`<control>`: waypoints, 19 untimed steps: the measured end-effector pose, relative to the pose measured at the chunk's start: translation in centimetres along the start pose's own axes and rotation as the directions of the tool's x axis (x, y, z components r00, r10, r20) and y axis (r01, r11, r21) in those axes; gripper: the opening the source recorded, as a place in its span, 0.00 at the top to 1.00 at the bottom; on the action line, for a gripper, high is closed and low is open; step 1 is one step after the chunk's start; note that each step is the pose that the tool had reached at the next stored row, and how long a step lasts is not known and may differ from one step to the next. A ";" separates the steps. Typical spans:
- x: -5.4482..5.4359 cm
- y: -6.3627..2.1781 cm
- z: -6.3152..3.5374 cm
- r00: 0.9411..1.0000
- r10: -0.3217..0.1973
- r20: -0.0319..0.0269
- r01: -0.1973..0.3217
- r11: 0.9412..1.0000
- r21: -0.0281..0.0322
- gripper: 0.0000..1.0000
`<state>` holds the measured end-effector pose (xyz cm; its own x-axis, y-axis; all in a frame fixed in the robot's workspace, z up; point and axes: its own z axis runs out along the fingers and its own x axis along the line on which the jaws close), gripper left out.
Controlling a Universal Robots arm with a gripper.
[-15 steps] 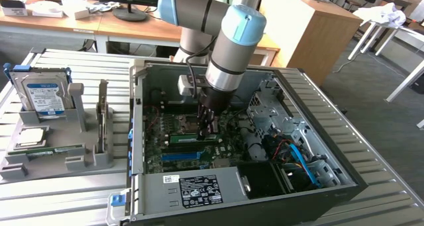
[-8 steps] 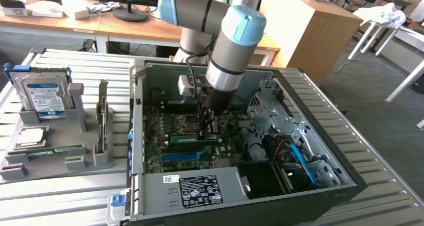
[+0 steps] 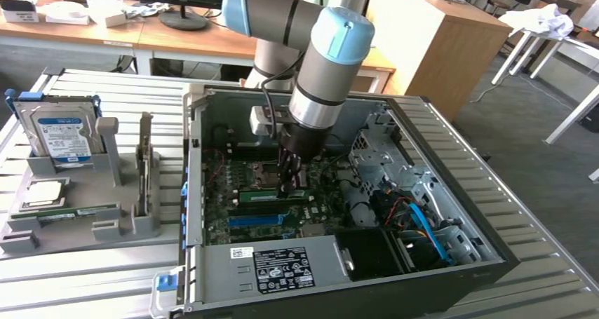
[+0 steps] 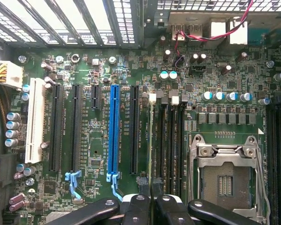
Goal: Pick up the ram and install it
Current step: 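Insert the ram into the slot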
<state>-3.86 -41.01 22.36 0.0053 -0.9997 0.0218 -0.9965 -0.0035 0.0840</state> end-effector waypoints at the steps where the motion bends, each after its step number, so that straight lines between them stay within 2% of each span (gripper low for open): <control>1: 0.0 0.00 0.00 1.000 0.000 0.000 0.000 1.000 0.000 0.87; 19: 0.0 0.00 0.09 1.000 -0.008 -0.001 0.008 1.000 0.000 0.87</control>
<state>-3.86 -40.99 22.27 0.0131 -0.9997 0.0218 -0.9964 -0.0112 0.0842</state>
